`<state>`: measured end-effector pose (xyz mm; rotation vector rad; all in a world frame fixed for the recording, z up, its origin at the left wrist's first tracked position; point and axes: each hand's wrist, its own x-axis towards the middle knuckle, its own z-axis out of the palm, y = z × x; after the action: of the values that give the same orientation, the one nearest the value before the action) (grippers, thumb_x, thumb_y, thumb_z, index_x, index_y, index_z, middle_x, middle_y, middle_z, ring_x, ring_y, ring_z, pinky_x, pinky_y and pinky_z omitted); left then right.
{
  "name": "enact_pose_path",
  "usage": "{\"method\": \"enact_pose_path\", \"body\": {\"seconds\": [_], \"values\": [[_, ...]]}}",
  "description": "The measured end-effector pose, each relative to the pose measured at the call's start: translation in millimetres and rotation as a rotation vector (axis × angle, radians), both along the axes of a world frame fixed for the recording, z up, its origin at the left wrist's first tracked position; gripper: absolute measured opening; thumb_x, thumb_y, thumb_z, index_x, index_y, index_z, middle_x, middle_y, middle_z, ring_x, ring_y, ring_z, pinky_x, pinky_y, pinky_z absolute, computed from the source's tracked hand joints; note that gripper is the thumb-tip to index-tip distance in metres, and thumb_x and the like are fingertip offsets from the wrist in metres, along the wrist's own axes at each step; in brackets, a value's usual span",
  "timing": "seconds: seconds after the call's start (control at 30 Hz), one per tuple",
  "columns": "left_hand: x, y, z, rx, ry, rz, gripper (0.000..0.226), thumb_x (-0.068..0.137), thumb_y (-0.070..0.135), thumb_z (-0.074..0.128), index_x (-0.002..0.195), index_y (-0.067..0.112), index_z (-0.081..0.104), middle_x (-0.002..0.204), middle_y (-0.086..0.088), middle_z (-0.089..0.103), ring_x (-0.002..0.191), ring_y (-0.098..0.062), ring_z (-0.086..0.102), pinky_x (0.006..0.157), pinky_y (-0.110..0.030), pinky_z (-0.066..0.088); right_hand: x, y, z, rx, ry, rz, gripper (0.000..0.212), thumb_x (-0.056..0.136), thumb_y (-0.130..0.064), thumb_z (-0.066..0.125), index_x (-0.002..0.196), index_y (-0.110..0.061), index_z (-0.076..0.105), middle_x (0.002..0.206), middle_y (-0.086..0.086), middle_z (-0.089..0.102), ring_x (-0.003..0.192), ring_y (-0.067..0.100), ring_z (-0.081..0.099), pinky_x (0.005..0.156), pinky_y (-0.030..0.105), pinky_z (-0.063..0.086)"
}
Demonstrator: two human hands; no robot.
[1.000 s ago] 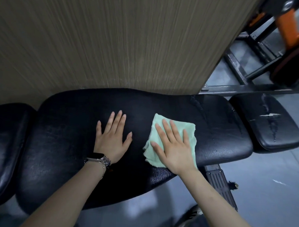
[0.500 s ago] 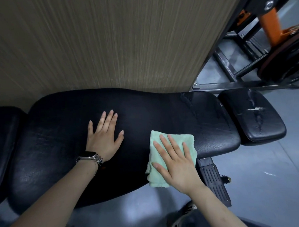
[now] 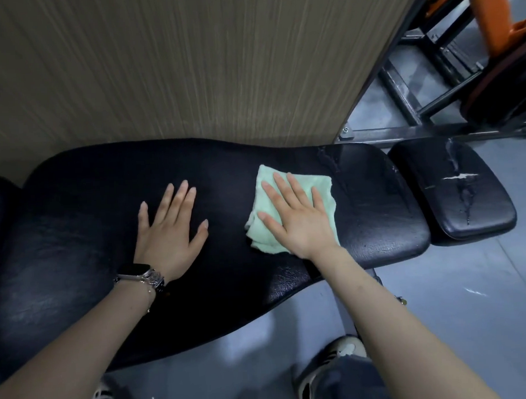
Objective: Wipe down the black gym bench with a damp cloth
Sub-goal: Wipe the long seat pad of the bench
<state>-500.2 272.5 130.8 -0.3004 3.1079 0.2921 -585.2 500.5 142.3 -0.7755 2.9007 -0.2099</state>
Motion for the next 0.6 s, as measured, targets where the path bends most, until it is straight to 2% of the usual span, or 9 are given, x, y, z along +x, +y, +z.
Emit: {"method": "enact_pose_path", "body": {"seconds": [0.13, 0.4, 0.6], "values": [[-0.5, -0.5, -2.4, -0.002, 0.003, -0.005, 0.075, 0.086, 0.058, 0.006, 0.151, 0.022, 0.011, 0.156, 0.012, -0.004, 0.143, -0.006, -0.011, 0.114, -0.05, 0.0, -32.2, -11.8, -1.6, 0.009, -0.014, -0.033, 0.061, 0.097, -0.059, 0.019, 0.152, -0.037, 0.004, 0.161, -0.01, -0.005, 0.146, 0.01, -0.012, 0.116, 0.048, -0.005], [-0.7, -0.6, -4.6, -0.007, 0.006, 0.0, 0.072, 0.088, 0.057, 0.01, 0.151, 0.022, 0.013, 0.157, 0.011, 0.0, 0.143, -0.006, -0.009, 0.114, -0.05, 0.002, -75.6, -27.7, -1.6, -0.011, -0.021, -0.066, 0.06, 0.098, -0.058, 0.019, 0.152, -0.036, 0.006, 0.161, -0.01, -0.001, 0.147, 0.012, -0.008, 0.116, 0.049, -0.004], [0.1, -0.7, -3.6, 0.005, 0.004, -0.002, 0.072, 0.088, 0.057, 0.01, 0.151, 0.022, 0.011, 0.157, 0.011, -0.002, 0.143, -0.005, -0.01, 0.114, -0.05, 0.001, -87.3, -22.1, 0.6, -0.003, -0.035, 0.0, 0.06, 0.098, -0.057, 0.021, 0.152, -0.035, 0.007, 0.161, -0.009, 0.001, 0.147, 0.011, -0.007, 0.116, 0.048, -0.005]]}}
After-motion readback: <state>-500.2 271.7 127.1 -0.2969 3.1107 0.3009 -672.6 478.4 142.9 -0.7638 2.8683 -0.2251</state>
